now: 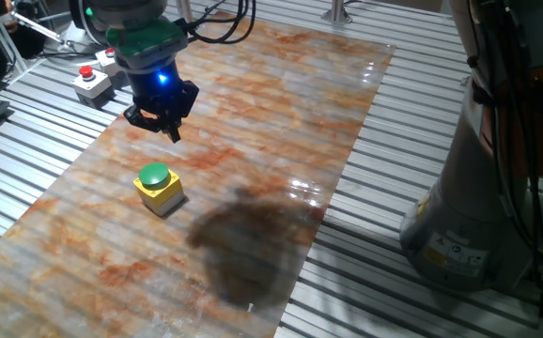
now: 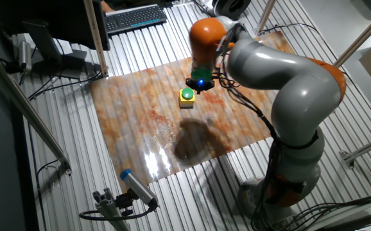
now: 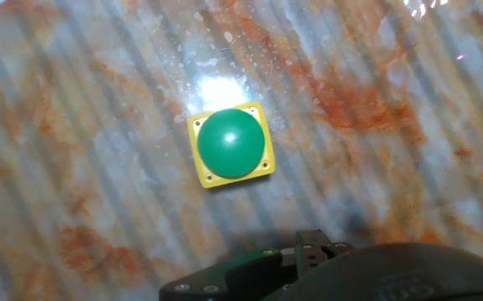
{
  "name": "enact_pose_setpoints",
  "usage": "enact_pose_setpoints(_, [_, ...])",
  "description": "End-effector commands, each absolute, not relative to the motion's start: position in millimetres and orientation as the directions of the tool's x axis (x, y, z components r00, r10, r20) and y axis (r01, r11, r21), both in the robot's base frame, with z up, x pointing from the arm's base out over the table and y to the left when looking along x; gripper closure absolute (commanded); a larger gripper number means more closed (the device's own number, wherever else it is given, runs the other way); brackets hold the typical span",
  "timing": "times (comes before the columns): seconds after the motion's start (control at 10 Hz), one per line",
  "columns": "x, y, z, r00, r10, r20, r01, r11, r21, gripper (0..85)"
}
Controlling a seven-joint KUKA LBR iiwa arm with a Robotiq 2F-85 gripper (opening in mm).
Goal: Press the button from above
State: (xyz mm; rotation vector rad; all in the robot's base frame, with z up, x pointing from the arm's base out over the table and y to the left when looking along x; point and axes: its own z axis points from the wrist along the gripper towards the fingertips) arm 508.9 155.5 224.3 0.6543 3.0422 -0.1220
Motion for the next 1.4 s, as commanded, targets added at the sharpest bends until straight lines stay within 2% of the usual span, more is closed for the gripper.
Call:
enact_pose_setpoints(0.0, [509.1,154.9,224.6,-0.918,0.395,-0.032,0.396,0.916,-0.061,85.0])
enact_pose_setpoints(0.2, [509.1,154.9,224.6,-0.934,0.356,-0.017,0.357,0.932,-0.058,85.0])
enact_pose_setpoints(0.4, [509.1,154.9,224.6,-0.945,0.324,-0.050,0.326,0.945,-0.036,85.0])
enact_pose_setpoints(0.5, [509.1,154.9,224.6,-0.931,0.362,-0.043,0.364,0.927,-0.093,85.0])
enact_pose_setpoints(0.7, [509.1,154.9,224.6,-0.936,0.352,-0.001,0.351,0.931,-0.097,85.0])
enact_pose_setpoints(1.1, [509.1,154.9,224.6,-0.926,0.376,-0.005,0.376,0.925,-0.053,85.0])
enact_pose_setpoints(1.3, [509.1,154.9,224.6,-0.924,0.382,-0.012,0.382,0.922,-0.054,85.0])
